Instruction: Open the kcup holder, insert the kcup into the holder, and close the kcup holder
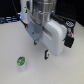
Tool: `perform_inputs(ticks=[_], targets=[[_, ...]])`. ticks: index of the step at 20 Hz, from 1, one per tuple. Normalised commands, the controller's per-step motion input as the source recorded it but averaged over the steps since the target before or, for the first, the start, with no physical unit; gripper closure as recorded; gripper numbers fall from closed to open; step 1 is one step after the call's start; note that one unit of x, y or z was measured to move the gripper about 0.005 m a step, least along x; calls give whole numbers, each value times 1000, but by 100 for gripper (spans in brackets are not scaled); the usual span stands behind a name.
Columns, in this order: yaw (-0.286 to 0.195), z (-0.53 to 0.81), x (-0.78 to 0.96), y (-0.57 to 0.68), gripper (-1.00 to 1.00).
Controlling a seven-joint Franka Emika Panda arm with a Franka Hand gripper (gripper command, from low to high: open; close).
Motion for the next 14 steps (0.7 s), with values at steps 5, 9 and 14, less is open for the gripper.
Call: perform_inputs(ticks=[5, 9, 14], targets=[[-242, 18, 41, -602, -100], [-241, 7, 148, -568, -100], [-251, -16, 253, -480, -100]])
